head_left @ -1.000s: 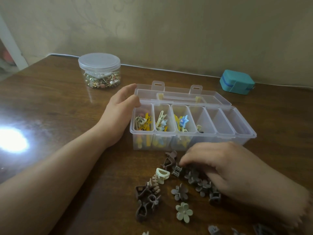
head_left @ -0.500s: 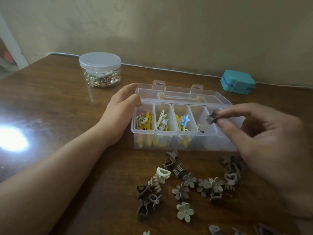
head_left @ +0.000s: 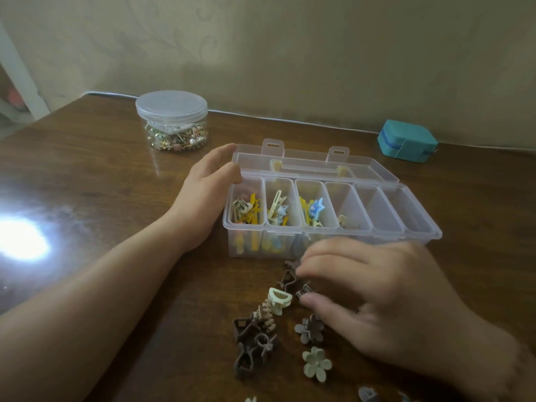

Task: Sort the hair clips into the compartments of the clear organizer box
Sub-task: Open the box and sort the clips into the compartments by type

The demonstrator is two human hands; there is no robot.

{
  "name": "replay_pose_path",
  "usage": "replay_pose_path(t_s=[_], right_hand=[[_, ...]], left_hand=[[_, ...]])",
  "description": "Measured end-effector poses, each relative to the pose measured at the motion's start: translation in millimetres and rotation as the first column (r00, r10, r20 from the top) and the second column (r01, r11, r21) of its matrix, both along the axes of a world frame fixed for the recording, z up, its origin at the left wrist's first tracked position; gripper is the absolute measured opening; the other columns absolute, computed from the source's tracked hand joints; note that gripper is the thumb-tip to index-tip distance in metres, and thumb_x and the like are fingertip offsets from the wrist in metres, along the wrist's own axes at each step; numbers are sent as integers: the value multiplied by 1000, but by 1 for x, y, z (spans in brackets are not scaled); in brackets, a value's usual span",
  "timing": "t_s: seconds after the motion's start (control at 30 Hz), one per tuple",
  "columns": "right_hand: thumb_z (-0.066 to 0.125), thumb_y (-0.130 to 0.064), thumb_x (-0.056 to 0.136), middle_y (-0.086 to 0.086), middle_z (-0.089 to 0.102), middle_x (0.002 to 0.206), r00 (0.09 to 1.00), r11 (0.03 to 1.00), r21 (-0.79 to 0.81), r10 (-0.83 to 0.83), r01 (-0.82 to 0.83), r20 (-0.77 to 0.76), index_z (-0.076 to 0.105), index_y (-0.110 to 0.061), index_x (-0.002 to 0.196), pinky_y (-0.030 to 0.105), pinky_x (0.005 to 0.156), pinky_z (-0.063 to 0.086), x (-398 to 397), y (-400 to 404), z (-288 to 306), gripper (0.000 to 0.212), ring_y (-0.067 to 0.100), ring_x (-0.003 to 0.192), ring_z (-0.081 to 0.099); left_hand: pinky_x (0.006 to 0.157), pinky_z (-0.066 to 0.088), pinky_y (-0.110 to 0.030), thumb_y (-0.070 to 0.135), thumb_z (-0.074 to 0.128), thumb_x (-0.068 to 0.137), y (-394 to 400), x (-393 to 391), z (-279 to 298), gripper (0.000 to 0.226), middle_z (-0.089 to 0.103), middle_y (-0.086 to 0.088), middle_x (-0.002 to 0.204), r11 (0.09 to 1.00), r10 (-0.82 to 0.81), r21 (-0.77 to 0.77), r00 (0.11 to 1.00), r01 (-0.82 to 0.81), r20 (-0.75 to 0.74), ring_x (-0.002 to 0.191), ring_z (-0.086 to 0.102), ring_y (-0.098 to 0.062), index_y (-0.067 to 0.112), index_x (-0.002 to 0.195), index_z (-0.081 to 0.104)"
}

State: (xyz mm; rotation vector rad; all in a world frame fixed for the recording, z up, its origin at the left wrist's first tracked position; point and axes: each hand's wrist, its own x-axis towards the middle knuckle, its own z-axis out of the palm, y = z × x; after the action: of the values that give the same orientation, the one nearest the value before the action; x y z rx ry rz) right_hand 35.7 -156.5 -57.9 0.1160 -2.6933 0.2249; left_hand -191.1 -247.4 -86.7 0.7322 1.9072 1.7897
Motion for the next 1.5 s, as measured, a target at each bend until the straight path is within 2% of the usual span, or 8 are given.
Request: replay_pose_path(t_s=[0.17, 0.3, 0.47, 0.6, 0.9, 1.2, 1.37, 1.5], right_hand=[[68, -34, 83, -20, 70, 91, 994, 996, -67, -46, 53, 99, 71, -32, 93, 27, 59, 56, -6, 5, -11, 10, -2, 78, 66], [68, -33, 83, -13, 71, 88, 990, 941, -333, -104, 68, -92, 70, -24, 92, 8, 53, 47, -2, 7, 9, 12, -7, 64, 59], [67, -38, 83, -5, 71, 82, 897, 924, -241, -357, 298, -260, 69, -26, 92, 35, 44, 47, -14, 34, 13, 14, 8, 55, 54], [64, -34, 89, -10, 69, 95, 917, 949, -172, -304, 266, -260, 71, -20, 91, 15, 61, 45, -12, 34, 12, 16, -10, 74, 51], [55, -55, 82, -26, 63, 79, 936, 995, 97, -45, 12, 349, 62, -44, 97, 21, 57, 51, 5, 11, 10, 20, -7, 70, 58], [69, -24, 85, -21, 64, 82, 960, 929, -358, -180, 94, -214, 67, -25, 91, 9, 56, 46, 0, 24, 24, 7, 0, 73, 60], [65, -29, 86, -15, 63, 79, 902, 919, -206, -377, 335, -212, 68, -27, 94, 19, 54, 47, -9, 43, 13, 9, 7, 69, 57], [59, -32, 87, -19, 60, 85, 942, 964, -175, -240, 201, -236, 66, -24, 97, 11, 61, 43, -4, 36, 15, 14, -3, 75, 56]], left_hand=[[57, 48, -3, 3, 45, 93, 0, 0, 0, 55, 55, 24, 104, 1000, 5, 5, 1000, -5, -2, 69, 59, 26, 22, 145, 49], [67, 53, -11, 6, 47, 92, -1, 1, 2, 55, 58, 19, 114, 1000, -23, 11, 999, 22, 30, 82, 64, 16, 25, 144, 49], [77, 51, -20, 5, 46, 91, -2, 1, 2, 56, 57, 22, 112, 1000, -29, 6, 999, 29, 33, 91, 64, 7, 25, 143, 50], [86, 53, -28, 8, 48, 90, -3, 2, 3, 57, 60, 16, 117, 999, -34, 10, 999, 34, 40, 100, 65, -2, 25, 144, 49], [75, 48, -17, 5, 46, 90, -1, 3, 2, 58, 54, 26, 109, 1000, -20, 6, 1000, 20, 24, 85, 60, 16, 26, 144, 50], [85, 53, -27, 10, 51, 88, -2, 2, 1, 60, 60, 19, 113, 999, -35, 23, 998, 34, 45, 100, 65, -1, 24, 146, 47], [66, 53, -11, 3, 45, 91, -1, 2, 2, 58, 57, 21, 108, 1000, -23, 13, 999, 22, 31, 75, 64, 20, 21, 146, 47], [56, 48, -4, 3, 45, 93, 0, 3, 3, 57, 55, 22, 105, 1000, -16, 15, 999, 15, 30, 68, 60, 24, 19, 147, 46]])
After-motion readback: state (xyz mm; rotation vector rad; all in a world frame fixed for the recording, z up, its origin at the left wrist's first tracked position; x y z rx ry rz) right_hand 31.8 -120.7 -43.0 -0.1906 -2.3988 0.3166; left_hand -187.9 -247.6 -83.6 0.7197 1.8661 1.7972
